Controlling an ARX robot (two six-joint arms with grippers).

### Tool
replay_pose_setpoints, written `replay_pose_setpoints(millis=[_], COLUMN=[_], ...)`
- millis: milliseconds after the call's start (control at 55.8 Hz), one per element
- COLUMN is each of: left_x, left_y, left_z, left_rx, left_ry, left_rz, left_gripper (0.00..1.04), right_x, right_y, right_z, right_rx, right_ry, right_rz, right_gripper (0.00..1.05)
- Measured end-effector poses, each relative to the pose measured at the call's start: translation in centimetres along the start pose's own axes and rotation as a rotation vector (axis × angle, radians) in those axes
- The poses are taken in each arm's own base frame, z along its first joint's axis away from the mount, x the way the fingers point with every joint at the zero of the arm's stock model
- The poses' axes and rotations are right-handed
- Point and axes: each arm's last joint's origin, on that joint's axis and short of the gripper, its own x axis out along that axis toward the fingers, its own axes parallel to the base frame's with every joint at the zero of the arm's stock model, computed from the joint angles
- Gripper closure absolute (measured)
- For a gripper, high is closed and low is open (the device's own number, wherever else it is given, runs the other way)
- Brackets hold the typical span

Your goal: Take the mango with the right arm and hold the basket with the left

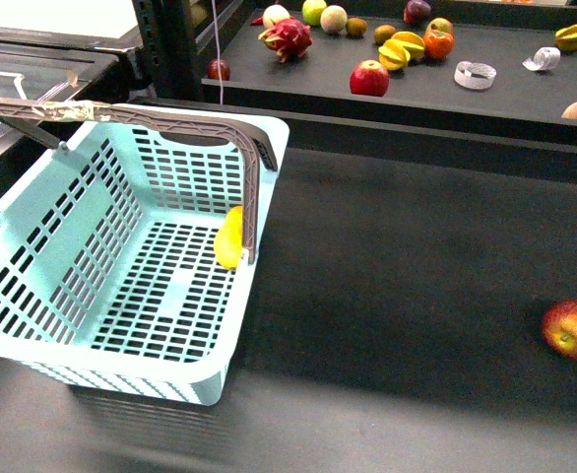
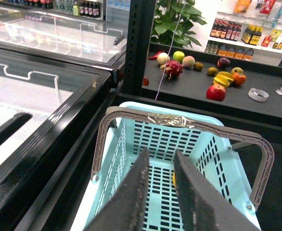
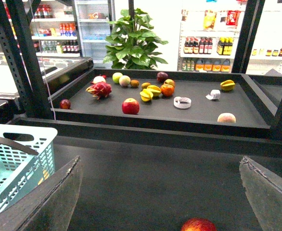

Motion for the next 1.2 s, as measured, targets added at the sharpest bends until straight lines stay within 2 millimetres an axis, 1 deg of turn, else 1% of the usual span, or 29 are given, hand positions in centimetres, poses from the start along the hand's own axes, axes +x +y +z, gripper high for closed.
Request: replay_pose_setpoints(millis=[72, 90, 179, 287, 627, 1200], left_x=[-0.7, -0.7, -1.4, -1.9, -3.8, -5.4], left_y=[-0.3, -0.3, -0.9, -1.6, -1.7, -1.7], left_z=[0.5, 0.5, 1.1, 1.3, 2.0, 2.0], left_rx=[0.020, 0.021, 0.032, 0.040, 0.044, 0.047], left_ry=[0.010, 0.008, -0.018, -0.021, -0.046, -0.049], left_rz=[0.007, 0.006, 0.035, -0.003, 0.004, 0.003], left_gripper=[1.03, 1.04, 1.03, 1.03, 1.03, 1.03], right_x=[0.0, 0.0, 0.0, 0.0, 0.0, 0.0], right_y=[0.0, 0.0, 0.0, 0.0, 0.0, 0.0], right_z=[0.0, 0.0, 0.0, 0.0, 0.0, 0.0], right_rx=[0.000, 0.000, 0.000, 0.000, 0.000, 0.000], right_ry=[0.000, 0.000, 0.000, 0.000, 0.000, 0.000], right_rz=[0.000, 0.000, 0.000, 0.000, 0.000, 0.000], right_gripper=[0.08, 0.08, 0.08, 0.08, 0.08, 0.08])
